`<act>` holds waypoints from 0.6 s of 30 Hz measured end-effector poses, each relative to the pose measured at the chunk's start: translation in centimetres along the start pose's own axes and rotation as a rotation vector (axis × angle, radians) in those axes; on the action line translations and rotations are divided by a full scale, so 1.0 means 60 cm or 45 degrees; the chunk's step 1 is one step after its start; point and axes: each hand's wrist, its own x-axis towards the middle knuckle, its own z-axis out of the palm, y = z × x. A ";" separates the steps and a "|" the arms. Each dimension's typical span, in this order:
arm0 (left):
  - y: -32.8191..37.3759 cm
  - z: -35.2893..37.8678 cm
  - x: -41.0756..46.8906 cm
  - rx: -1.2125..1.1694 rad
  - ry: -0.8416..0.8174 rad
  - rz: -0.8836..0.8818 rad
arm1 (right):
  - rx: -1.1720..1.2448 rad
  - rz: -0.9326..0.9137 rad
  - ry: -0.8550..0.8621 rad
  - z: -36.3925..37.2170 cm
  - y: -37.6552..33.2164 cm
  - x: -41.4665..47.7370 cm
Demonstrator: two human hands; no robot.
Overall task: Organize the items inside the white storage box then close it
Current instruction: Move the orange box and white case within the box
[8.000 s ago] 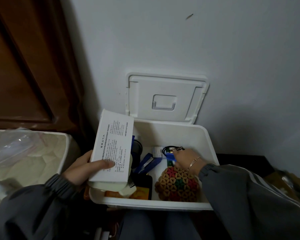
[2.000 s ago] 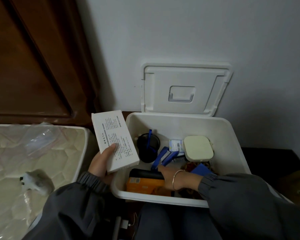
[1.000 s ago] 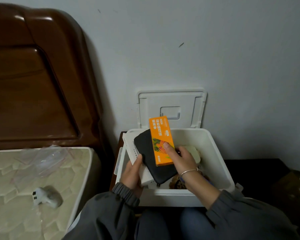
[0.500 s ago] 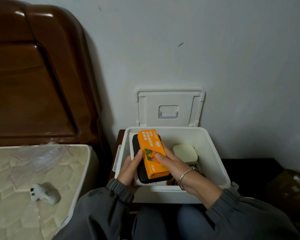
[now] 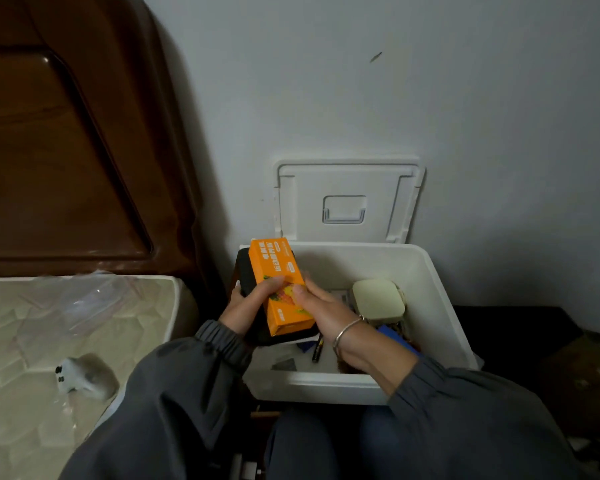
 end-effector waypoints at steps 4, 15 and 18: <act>0.018 -0.016 0.021 0.033 -0.017 -0.097 | 0.078 0.048 -0.124 -0.018 0.001 0.030; 0.025 -0.126 0.047 -0.133 0.134 -0.171 | -1.059 0.049 -0.522 -0.080 0.136 0.118; 0.013 -0.126 0.048 -0.086 0.105 -0.177 | -1.367 -0.085 -0.674 -0.048 0.202 0.144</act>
